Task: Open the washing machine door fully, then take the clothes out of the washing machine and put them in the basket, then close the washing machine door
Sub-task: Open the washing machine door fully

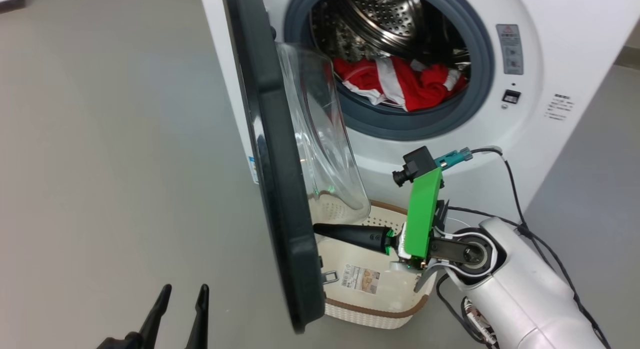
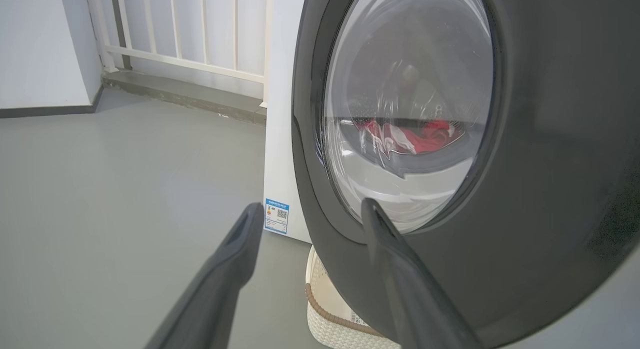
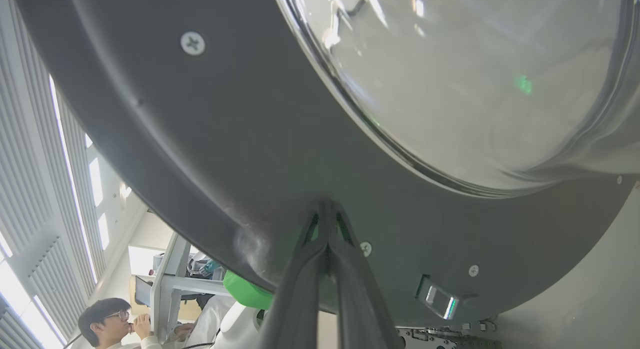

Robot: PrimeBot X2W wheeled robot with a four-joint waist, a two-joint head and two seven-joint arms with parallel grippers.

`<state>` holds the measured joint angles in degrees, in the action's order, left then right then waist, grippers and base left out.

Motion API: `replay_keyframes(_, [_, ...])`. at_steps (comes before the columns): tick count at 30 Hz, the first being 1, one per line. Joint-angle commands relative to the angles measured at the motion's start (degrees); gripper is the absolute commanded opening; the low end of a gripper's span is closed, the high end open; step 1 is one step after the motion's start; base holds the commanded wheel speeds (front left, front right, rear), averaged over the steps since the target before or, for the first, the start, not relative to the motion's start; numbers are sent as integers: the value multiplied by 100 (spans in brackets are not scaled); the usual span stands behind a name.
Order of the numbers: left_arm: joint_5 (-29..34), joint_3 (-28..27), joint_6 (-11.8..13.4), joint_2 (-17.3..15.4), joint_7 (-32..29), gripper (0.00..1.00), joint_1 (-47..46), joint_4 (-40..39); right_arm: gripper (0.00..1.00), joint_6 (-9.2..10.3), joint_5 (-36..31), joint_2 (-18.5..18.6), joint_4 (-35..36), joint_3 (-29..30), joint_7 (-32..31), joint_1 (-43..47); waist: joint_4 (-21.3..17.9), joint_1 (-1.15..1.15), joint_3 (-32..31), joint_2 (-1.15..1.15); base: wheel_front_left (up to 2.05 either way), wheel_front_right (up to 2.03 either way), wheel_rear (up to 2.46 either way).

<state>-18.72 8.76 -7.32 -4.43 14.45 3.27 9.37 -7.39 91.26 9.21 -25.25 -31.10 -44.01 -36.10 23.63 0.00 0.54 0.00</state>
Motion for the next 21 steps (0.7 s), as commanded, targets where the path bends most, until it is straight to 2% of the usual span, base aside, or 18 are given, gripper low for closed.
replay_keyframes(1, [86, -204, -17, -13, 55, 100, -123, -105, 0, -10, -86, -217, 228, -107, 56, 83, 134, 0, -17, 0, 0, 0, 0])
replay_keyframes(10, [115, -212, -17, 12, 55, 100, -128, -77, 0, -10, -115, -359, 254, -207, 91, 121, 408, 0, -52, 0, 0, 0, 0])
replay_keyframes(21, [113, -276, -17, 23, 55, 100, -135, -89, 0, -10, -139, -484, 231, -297, 214, 118, 525, 0, -47, 0, 0, 0, 0])
